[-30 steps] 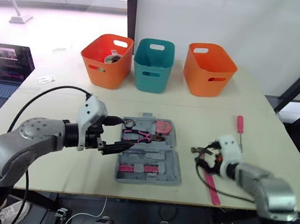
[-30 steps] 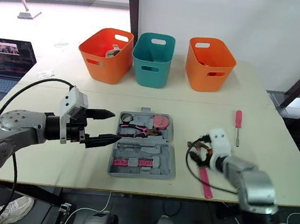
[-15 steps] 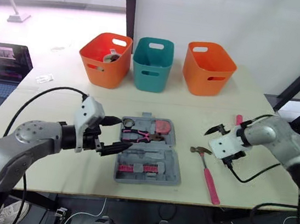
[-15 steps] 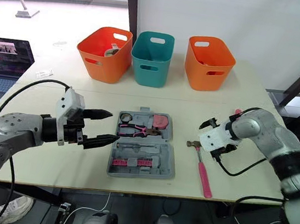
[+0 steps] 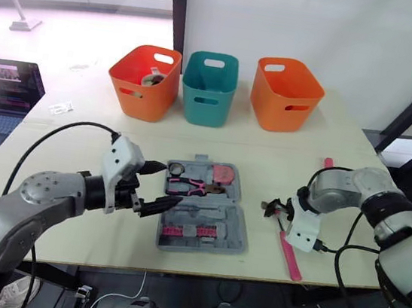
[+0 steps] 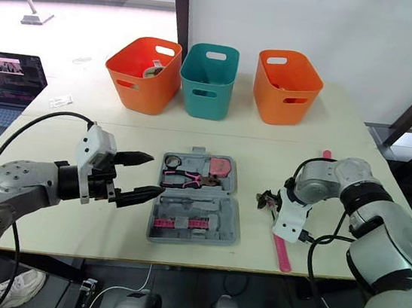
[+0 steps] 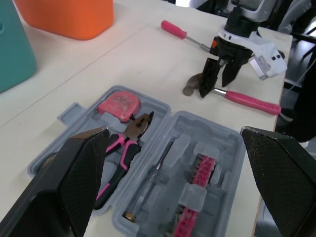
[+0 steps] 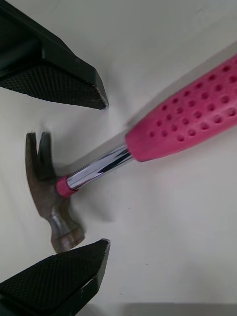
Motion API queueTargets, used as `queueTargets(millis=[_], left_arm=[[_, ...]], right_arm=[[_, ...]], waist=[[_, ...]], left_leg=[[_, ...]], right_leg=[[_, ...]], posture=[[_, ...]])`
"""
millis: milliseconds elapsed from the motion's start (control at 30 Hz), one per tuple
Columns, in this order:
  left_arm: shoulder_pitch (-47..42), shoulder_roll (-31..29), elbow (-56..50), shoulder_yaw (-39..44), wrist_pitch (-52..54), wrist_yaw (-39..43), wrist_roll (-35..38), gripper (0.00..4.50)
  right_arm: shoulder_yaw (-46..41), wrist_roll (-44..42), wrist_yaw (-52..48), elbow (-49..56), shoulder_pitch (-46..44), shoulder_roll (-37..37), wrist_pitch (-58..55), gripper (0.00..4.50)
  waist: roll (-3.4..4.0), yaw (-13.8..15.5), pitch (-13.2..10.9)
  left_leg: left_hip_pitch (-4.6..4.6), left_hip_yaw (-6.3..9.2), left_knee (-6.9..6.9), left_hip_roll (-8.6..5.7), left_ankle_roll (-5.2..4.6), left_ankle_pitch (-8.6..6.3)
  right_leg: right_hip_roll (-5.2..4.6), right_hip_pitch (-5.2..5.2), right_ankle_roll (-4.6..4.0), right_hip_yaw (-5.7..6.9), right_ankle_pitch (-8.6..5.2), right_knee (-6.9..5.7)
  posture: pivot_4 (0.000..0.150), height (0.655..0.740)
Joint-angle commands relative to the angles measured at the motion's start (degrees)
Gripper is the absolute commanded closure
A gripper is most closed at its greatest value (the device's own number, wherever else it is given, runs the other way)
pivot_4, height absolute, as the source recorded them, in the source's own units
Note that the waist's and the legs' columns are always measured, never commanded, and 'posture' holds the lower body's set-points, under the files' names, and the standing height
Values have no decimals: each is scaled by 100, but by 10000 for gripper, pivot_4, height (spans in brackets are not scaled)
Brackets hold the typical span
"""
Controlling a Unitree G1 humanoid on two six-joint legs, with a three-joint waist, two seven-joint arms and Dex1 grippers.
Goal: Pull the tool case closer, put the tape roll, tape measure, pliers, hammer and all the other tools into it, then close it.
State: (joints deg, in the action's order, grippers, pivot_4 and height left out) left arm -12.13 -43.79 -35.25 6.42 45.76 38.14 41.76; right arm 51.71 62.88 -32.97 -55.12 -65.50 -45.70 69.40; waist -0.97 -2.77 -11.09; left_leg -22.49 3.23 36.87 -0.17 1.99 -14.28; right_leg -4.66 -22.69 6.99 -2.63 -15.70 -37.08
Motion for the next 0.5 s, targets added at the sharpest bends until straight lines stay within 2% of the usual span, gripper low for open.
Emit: queueTargets(millis=[33, 200, 233, 333, 467, 500], left_arm=[[7, -34, -262, 170, -27, -90, 41, 0], [65, -39, -289, 187, -40, -144, 41, 0], [78, -39, -285, 187, -49, -142, 37, 0], [98, -37, -287, 183, -62, -142, 28, 0], [60, -52, -195, 156, -108, -74, -8, 0], [34, -58, -156, 140, -123, -46, -22, 0]], right_arm=[[260, 459, 522, -37, -91, 202, 23, 18205], [333, 569, 640, -14, -94, 195, 245, 42675], [310, 538, 597, -21, -94, 164, 252, 44533], [234, 452, 490, -30, -110, 81, 247, 44533], [-308, -713, -307, 88, -122, -297, 408, 44533], [-514, -1438, -875, 201, -4, -485, 209, 44533]], waist=[[-9, -16, 5], [-16, -100, 9], [-16, -109, 9], [-16, -107, 8], [-2, -103, -4], [6, -95, -10]], left_leg=[[3, 0, 1, 0, 0, 0], [10, 9, 0, 0, 0, 0], [11, 11, -2, 0, 0, 0], [11, 12, -5, 0, 0, 0], [9, 10, -5, 0, 0, 0], [6, 10, -5, -1, 0, 0]], right_leg=[[0, 3, 0, 0, 0, 0], [2, 10, -1, 4, 0, -2], [3, 10, -1, 4, 0, -3], [2, 9, -1, 5, 0, -3], [1, 9, 0, 4, 0, -2], [-1, 8, 0, 4, 1, -2]], posture=[[1500, 7400], [1500, 7400], [1500, 7400], [1500, 7400], [1500, 7400], [1500, 7400]])
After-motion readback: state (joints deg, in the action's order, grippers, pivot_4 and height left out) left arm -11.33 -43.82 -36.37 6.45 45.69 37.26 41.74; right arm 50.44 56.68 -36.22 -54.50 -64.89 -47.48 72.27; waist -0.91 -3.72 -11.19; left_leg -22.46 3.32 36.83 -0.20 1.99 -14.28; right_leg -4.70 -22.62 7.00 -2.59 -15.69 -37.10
